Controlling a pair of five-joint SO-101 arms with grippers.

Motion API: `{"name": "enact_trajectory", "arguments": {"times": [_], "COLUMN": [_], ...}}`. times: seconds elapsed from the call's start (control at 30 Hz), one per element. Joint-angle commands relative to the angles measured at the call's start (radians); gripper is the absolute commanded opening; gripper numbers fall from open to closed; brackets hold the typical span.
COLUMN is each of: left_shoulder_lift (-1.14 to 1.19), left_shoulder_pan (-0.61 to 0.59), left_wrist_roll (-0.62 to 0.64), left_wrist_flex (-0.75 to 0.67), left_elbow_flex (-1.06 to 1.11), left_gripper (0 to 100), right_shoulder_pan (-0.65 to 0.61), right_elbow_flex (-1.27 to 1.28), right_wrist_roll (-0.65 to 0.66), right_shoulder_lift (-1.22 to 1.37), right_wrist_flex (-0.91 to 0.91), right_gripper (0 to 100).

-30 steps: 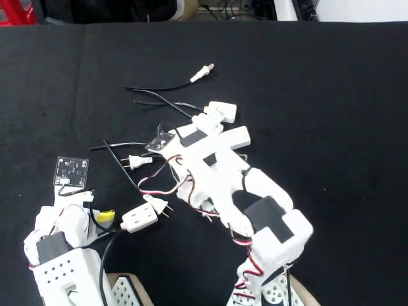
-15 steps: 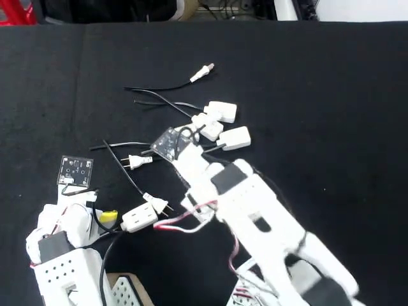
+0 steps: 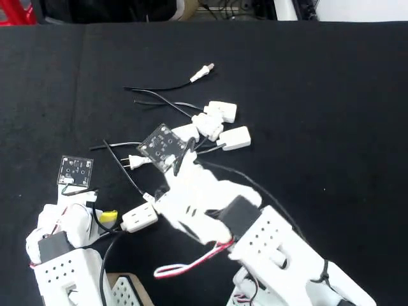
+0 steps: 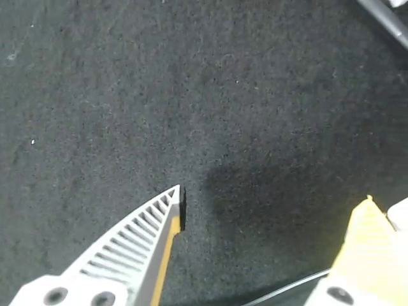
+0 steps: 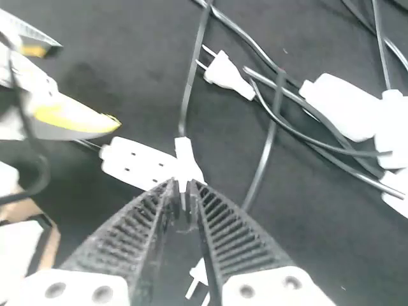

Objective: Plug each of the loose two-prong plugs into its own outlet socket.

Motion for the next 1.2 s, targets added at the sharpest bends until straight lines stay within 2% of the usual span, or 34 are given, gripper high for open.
{"name": "enact_trajectory", "arguments": {"times": [0.0,0.1,0.17,0.3,0.5,0.6,0.73,0.87,1.0,1.17], "left_shoulder_lift": [-0.003,-0.003,-0.003,-0.003,-0.003,-0.003,-0.003,-0.003,-0.003,-0.003], "left_shoulder_pan": [0.012,0.008,0.007,0.010,0.007,0.005,0.008,0.008,0.010,0.008], "left_wrist_roll": [-0.008,-0.008,-0.008,-0.008,-0.008,-0.008,-0.009,-0.009,-0.009,-0.009], "left_wrist_flex": [-0.018,-0.018,-0.018,-0.018,-0.018,-0.018,-0.018,-0.018,-0.018,-0.018], "left_elbow_flex": [-0.002,-0.002,0.004,0.005,0.005,0.005,0.005,0.005,0.007,0.007], "left_gripper": [40,40,40,40,40,40,40,40,40,40], "right_shoulder_pan": [-0.041,-0.046,-0.003,0.080,0.161,0.212,0.201,0.173,0.104,0.060], "right_elbow_flex": [0.030,0.079,0.084,0.090,0.074,0.007,-0.056,-0.120,-0.073,-0.022], "right_wrist_roll": [-0.038,-0.034,-0.017,0.114,0.114,0.069,-0.005,-0.066,-0.130,-0.138], "right_shoulder_lift": [-0.024,-0.024,-0.018,0.012,0.249,0.414,0.593,0.661,0.671,0.671], "right_wrist_flex": [-0.066,-0.098,-0.048,0.020,0.020,0.029,0.058,0.140,0.048,-0.012], "right_gripper": [1.1,1.1,1.3,1.8,15.8,17.3,17.4,17.4,17.4,17.3]}}
